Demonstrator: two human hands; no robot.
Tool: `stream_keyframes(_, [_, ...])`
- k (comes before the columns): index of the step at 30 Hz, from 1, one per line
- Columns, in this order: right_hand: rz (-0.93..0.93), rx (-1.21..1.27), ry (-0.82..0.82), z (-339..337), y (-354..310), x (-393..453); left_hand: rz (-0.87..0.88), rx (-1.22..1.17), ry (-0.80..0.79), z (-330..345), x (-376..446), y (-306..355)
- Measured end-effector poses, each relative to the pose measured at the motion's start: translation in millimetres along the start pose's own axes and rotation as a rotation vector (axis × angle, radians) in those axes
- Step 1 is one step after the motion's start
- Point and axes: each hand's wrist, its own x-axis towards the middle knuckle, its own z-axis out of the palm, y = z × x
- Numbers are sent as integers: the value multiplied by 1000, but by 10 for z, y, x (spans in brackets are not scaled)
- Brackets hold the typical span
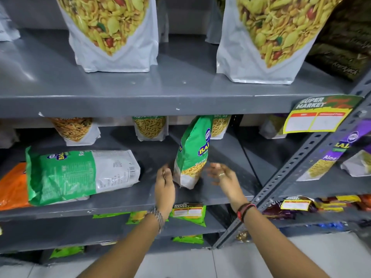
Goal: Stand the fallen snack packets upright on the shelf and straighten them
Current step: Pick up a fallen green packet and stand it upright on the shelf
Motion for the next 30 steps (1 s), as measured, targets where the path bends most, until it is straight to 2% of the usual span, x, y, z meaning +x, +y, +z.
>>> stream_keyframes(1, [16, 40, 64, -46, -27, 86, 32, -11, 4, -3, -119, -27])
stream_keyframes(3, [66, 112, 94, -84, -101, 261, 49, -27, -38, 26, -333, -86])
stream_keyframes(7, [196, 136, -16, 74, -239, 425, -11, -40, -231, 142, -504, -25])
stream_keyframes(10, [181, 139, -78, 215, -301, 288, -51, -32, -280, 148, -413, 33])
stream_keyframes(16, [125, 237, -50, 96, -258, -44, -145, -139, -344, 117, -139, 95])
stream_keyframes(23, [100, 262, 52, -384, -159, -107, -195, -48, -582, 523, 17, 293])
stream_keyframes(27, [107, 205, 41, -581, -56, -41, -174, -74, -576, 652, -7, 257])
stream_keyframes(30, [218, 94, 122, -635, 158, -55, -164, -115, -468, 615, -71, 146])
